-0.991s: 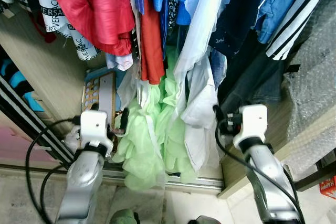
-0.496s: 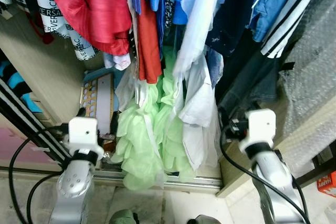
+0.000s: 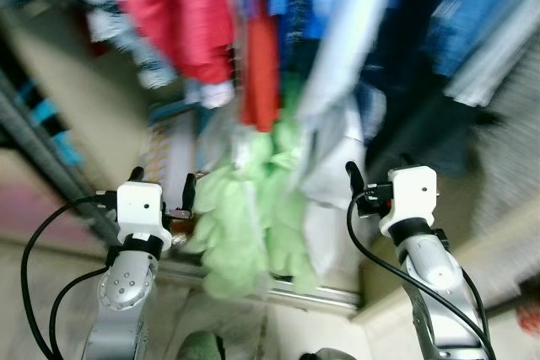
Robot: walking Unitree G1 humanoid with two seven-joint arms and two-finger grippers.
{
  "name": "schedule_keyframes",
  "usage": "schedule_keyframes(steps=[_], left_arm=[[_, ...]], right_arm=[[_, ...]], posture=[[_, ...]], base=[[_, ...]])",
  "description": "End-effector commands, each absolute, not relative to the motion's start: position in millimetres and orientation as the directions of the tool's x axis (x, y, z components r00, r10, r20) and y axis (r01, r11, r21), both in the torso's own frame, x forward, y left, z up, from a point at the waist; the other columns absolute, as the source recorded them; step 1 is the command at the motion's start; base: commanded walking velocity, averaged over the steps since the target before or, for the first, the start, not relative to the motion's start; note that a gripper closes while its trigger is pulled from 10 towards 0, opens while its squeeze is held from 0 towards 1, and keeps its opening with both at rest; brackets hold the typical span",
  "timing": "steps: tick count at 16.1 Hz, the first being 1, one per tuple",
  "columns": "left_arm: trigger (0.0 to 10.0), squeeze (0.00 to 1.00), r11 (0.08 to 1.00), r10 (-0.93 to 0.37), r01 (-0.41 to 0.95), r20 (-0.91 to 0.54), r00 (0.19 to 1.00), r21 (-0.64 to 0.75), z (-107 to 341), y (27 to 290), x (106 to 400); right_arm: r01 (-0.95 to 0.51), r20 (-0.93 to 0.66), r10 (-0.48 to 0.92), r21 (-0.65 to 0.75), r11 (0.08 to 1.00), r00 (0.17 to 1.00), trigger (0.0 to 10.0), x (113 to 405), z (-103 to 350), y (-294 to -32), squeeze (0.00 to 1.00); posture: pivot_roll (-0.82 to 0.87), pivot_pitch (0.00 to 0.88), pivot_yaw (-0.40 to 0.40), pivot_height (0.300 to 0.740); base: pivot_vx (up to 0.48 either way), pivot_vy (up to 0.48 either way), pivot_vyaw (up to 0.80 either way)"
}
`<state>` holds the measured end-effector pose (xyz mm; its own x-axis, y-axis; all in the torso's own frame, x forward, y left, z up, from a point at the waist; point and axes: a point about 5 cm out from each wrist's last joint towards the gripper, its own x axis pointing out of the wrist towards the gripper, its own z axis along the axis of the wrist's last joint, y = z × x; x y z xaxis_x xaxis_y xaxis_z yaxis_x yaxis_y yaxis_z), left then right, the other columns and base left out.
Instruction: Clean up the room
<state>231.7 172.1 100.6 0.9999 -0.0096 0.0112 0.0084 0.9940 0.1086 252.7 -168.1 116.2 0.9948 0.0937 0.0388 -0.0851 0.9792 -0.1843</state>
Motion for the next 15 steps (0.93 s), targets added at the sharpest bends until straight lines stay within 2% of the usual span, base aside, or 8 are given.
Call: schedule_keyframes(steps=[1, 5, 15], left_arm=[[10.0, 0.00, 0.993, -0.006, 0.005, 0.010, 1.000, 0.115, 101, 172, 234], [10.0, 0.00, 0.994, 0.002, -0.007, 0.042, 0.999, 0.107, 106, 165, 245], [10.0, 0.00, 0.992, -0.003, -0.007, 0.077, 0.997, 0.125, 114, 158, 260]], right_arm=[[-0.100, 0.035, 0.108, -0.189, 0.977, 0.994, 10.0, 255, 116, -166, 0.00], [-0.133, 0.052, 0.145, -0.189, 0.973, 0.988, 10.0, 266, 120, -158, 0.00], [-0.160, 0.053, 0.173, -0.188, 0.969, 0.984, 10.0, 278, 118, -157, 0.00]], posture=[[0.04, 0.048, -0.021, 0.740], [0.04, 0.028, -0.029, 0.740], [0.05, 0.018, -0.030, 0.740]], base=[[0.000, 0.000, 0.80], [0.000, 0.000, 0.80], [0.000, 0.000, 0.80]])
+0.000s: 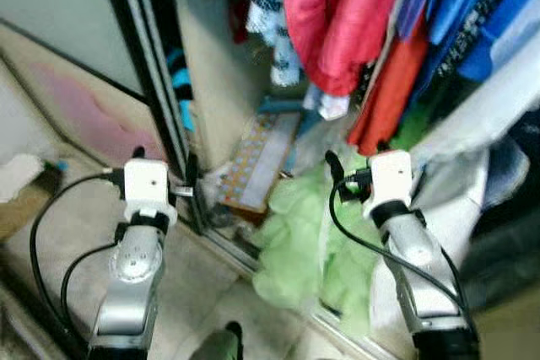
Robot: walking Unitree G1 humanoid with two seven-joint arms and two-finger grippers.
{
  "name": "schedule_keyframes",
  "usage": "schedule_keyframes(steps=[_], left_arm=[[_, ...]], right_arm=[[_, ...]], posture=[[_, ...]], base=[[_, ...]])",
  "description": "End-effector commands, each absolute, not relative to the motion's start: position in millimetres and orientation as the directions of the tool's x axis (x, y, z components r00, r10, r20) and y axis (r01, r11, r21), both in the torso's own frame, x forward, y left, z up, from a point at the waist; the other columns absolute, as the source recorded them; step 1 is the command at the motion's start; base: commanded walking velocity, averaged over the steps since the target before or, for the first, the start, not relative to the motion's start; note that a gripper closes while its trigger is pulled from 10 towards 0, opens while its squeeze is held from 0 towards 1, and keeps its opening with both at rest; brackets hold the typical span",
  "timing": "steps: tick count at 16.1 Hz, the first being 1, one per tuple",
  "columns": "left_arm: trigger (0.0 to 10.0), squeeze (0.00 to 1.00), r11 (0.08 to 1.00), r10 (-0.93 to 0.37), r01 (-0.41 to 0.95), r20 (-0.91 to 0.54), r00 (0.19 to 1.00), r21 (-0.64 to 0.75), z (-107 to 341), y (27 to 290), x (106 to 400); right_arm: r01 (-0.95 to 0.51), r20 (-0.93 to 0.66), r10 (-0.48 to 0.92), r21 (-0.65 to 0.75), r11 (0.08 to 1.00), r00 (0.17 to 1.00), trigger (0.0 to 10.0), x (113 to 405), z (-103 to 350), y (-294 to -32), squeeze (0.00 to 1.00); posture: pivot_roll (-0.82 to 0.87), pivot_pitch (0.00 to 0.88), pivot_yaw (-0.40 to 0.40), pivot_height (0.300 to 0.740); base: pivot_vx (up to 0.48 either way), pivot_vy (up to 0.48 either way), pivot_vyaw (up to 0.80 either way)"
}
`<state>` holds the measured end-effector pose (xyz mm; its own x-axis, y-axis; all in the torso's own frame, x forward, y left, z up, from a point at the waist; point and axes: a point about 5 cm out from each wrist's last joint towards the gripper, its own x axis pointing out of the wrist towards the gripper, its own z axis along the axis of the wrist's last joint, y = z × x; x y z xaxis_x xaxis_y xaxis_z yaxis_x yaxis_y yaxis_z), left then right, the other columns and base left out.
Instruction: Clean up the room
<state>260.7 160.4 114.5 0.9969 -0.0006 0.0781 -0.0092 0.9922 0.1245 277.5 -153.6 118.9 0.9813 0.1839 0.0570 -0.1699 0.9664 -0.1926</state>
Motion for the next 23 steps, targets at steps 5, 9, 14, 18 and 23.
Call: schedule_keyframes(steps=[5, 9, 14, 18, 23], left_arm=[[10.0, 0.00, 0.992, 0.029, -0.039, 0.088, 0.996, 0.121, 116, 160, 263], [10.0, 0.00, 0.992, 0.040, -0.050, 0.087, 0.995, 0.113, 116, 160, 265], [10.0, 0.00, 0.994, -0.008, 0.001, 0.067, 0.998, 0.105, 114, 157, 265], [10.0, 0.00, 0.993, 0.014, -0.018, 0.035, 0.999, 0.113, 106, 164, 258], [10.0, 0.00, 0.995, 0.035, -0.035, 0.008, 0.999, 0.091, 105, 165, 261]], right_arm=[[-0.154, 0.064, 0.168, -0.183, 0.971, 0.984, 10.0, 283, 119, -156, 0.00], [-0.154, 0.067, 0.169, -0.183, 0.971, 0.983, 10.0, 284, 119, -157, 0.00], [-0.124, -0.012, 0.123, -0.066, 0.990, 0.992, 10.0, 278, 112, -164, 0.00], [-0.122, -0.031, 0.120, -0.081, 0.989, 0.992, 10.0, 266, 107, -171, 0.00], [-0.141, 0.003, 0.143, -0.099, 0.985, 0.990, 10.0, 279, 116, -166, 0.00]], posture=[[0.05, 0.040, -0.026, 0.740], [0.05, 0.051, -0.025, 0.740], [0.05, 0.047, -0.027, 0.740], [0.04, 0.039, -0.020, 0.740], [0.05, 0.024, -0.021, 0.740]], base=[[0.000, 0.000, 0.80], [0.000, 0.000, 0.80], [0.000, 0.000, 0.80], [0.000, 0.000, 0.80], [0.000, 0.000, 0.80]])
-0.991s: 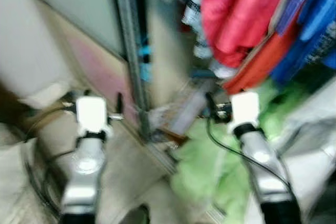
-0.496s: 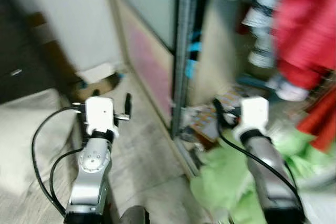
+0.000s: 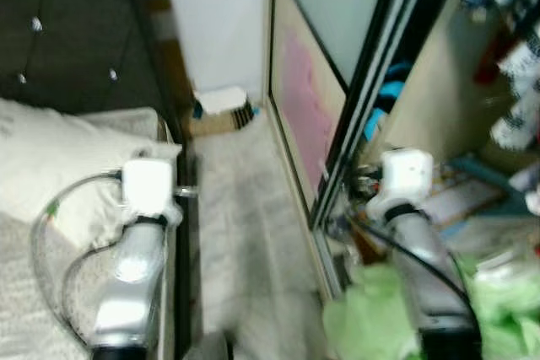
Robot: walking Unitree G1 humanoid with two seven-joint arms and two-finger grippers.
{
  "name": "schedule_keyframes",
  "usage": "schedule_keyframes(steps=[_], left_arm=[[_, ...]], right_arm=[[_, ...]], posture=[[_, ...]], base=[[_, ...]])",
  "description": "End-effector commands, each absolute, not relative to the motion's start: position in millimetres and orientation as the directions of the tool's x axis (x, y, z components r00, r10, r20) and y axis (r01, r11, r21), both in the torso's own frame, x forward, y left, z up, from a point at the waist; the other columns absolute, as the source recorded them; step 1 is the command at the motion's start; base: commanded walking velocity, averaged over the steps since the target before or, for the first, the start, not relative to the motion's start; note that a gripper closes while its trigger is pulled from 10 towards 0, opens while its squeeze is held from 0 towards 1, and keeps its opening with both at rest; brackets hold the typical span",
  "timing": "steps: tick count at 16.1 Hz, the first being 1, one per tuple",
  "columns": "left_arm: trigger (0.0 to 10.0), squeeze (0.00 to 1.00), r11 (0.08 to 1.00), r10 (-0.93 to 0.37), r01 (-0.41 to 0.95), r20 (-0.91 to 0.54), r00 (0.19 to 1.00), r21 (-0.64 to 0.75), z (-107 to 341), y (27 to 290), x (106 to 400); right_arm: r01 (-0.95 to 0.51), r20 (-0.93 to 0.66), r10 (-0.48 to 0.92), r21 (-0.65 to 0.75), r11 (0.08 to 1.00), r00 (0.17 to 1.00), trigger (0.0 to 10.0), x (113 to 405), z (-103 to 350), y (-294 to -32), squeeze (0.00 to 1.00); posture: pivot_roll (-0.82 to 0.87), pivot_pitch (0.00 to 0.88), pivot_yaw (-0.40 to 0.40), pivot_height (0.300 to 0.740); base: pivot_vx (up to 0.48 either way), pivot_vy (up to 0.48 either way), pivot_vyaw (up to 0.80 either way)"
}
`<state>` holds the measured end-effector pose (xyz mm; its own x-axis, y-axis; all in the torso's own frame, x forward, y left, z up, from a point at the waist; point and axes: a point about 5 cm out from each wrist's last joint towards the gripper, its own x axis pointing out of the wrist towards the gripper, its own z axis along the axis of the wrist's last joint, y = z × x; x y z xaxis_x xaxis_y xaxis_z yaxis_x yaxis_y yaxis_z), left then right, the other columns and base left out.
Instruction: Clean up the room
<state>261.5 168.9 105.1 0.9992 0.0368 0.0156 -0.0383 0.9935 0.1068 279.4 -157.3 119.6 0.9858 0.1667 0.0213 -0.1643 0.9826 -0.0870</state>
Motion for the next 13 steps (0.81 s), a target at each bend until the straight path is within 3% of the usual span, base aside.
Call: schedule_keyframes(steps=[1, 13], left_arm=[[10.0, 0.00, 0.996, 0.037, -0.037, 0.003, 0.999, 0.086, 104, 165, 261], [10.0, 0.00, 0.995, 0.056, -0.058, 0.023, 0.998, 0.086, 109, 167, 266]], right_arm=[[-0.144, 0.007, 0.145, -0.101, 0.984, 0.989, 10.0, 280, 117, -167, 0.00], [-0.191, 0.078, 0.202, -0.127, 0.973, 0.976, 10.0, 303, 130, -159, 0.00]], posture=[[0.05, 0.024, -0.021, 0.740], [0.05, 0.026, -0.010, 0.740]], base=[[0.000, 0.000, 0.80], [0.000, 0.000, 0.80]])
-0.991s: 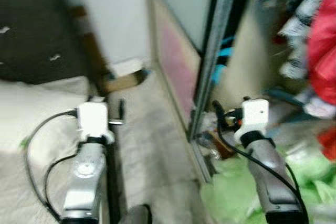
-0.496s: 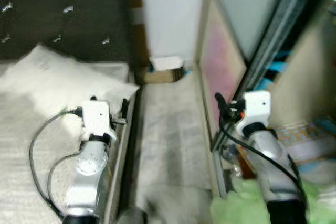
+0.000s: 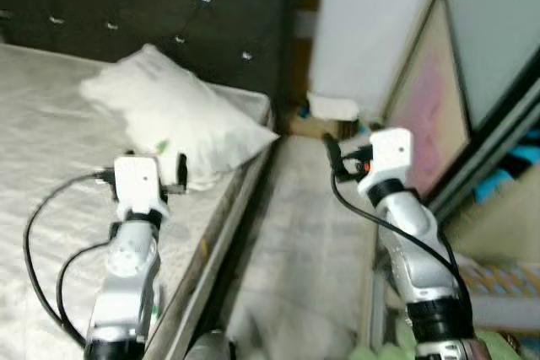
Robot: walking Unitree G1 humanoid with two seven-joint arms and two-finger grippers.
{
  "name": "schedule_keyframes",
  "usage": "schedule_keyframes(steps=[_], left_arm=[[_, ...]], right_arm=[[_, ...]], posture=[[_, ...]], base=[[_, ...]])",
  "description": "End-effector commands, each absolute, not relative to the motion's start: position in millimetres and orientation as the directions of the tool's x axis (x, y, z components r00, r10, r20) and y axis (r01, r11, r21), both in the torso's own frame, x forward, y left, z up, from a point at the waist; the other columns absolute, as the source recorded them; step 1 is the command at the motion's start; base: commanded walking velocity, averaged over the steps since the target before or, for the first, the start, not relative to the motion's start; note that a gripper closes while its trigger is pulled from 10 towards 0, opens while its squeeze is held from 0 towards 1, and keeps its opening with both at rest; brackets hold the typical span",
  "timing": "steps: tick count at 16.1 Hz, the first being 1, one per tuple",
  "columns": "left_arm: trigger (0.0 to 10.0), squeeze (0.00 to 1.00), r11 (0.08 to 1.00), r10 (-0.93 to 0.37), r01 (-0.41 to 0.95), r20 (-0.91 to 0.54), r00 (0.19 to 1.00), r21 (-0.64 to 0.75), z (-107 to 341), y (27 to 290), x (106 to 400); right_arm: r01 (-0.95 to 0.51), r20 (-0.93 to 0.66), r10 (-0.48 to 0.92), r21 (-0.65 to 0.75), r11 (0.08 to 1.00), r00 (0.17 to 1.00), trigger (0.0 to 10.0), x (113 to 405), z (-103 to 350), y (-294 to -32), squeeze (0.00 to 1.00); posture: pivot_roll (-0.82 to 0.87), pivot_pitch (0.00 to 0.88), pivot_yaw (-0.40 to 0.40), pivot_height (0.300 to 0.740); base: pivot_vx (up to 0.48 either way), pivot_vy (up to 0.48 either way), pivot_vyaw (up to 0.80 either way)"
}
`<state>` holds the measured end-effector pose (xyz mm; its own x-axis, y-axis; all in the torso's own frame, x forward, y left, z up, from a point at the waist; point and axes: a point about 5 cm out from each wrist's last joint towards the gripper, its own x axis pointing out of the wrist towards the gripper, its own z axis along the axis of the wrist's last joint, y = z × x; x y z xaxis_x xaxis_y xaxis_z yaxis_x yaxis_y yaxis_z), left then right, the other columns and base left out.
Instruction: Clean up the room
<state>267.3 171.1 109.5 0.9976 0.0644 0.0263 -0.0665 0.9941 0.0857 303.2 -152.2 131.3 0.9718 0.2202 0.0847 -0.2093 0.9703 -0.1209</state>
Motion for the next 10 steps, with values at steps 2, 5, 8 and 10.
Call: schedule_keyframes(steps=[2, 5, 8, 10], left_arm=[[10.0, 0.00, 0.995, 0.080, -0.080, 0.006, 0.997, 0.065, 108.6, 167.6, 265.6], [10.0, 0.00, 0.995, 0.079, -0.080, 0.013, 0.997, 0.067, 110.0, 168.5, 267.0], [10.0, 0.00, 0.999, 0.045, -0.045, 0.009, 0.999, 0.014, 110.4, 164.6, 266.1], [10.0, 0.00, 0.999, 0.053, -0.053, 0.010, 0.999, 0.010, 110.8, 165.9, 265.7]], right_arm=[[-0.202, 0.086, 0.213, -0.124, 0.972, 0.973, 10.0, 305.4, 131.0, -155.9, 0.00], [-0.223, 0.087, 0.235, -0.128, 0.966, 0.968, 10.0, 304.9, 129.6, -152.0, 0.00], [-0.230, 0.088, 0.243, -0.130, 0.964, 0.966, 10.0, 305.0, 128.7, -151.3, 0.00], [-0.234, 0.088, 0.246, -0.130, 0.964, 0.965, 10.0, 304.2, 127.9, -151.2, 0.00]], posture=[[0.06, 0.027, -0.011, 0.740], [0.05, 0.029, -0.015, 0.740], [0.05, 0.031, -0.014, 0.740], [0.05, 0.031, -0.014, 0.740]], base=[[0.000, 0.000, 0.80], [0.000, 0.000, 0.80], [0.000, 0.000, 0.80], [0.000, 0.000, 0.80]])
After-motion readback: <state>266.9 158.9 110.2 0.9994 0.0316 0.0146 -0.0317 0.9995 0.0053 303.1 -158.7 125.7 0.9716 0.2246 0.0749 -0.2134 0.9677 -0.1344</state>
